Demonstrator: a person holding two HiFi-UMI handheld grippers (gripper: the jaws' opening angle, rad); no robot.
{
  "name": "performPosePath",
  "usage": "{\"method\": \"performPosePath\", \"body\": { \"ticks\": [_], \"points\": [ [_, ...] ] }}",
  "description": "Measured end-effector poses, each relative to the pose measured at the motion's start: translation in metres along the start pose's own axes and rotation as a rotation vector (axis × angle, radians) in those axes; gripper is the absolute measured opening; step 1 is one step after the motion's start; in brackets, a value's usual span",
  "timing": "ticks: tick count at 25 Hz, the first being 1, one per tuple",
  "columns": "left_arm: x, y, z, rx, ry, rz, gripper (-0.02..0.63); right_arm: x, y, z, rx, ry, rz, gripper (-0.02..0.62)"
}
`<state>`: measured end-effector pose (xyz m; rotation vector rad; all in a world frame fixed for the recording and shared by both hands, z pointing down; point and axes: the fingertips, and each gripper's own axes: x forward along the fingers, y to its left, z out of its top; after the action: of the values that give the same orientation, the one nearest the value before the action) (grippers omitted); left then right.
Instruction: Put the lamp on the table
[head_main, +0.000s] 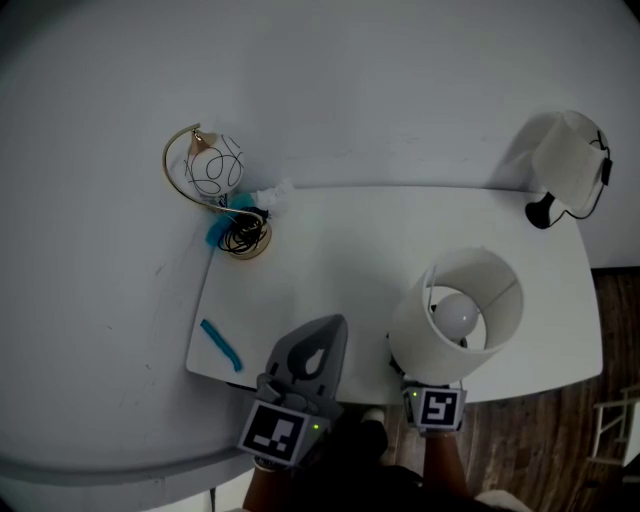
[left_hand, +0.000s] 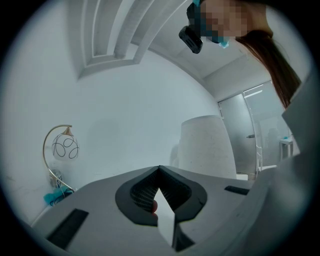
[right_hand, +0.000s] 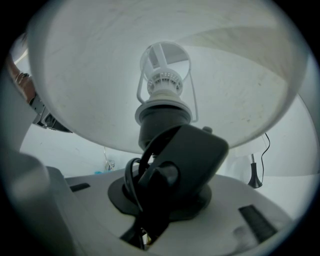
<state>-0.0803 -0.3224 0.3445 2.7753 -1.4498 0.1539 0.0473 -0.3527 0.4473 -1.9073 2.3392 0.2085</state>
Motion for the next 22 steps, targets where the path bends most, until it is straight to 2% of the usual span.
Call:
{"method": "performPosePath", "body": {
  "ticks": [22],
  "points": [
    [-0.0054,-0.004,0.0025,0.004,-0.006,0.001,0.003,-0.0057,0.0015,-0.0017,-0.018,0.0,-0.006,0.1]
  ]
}}
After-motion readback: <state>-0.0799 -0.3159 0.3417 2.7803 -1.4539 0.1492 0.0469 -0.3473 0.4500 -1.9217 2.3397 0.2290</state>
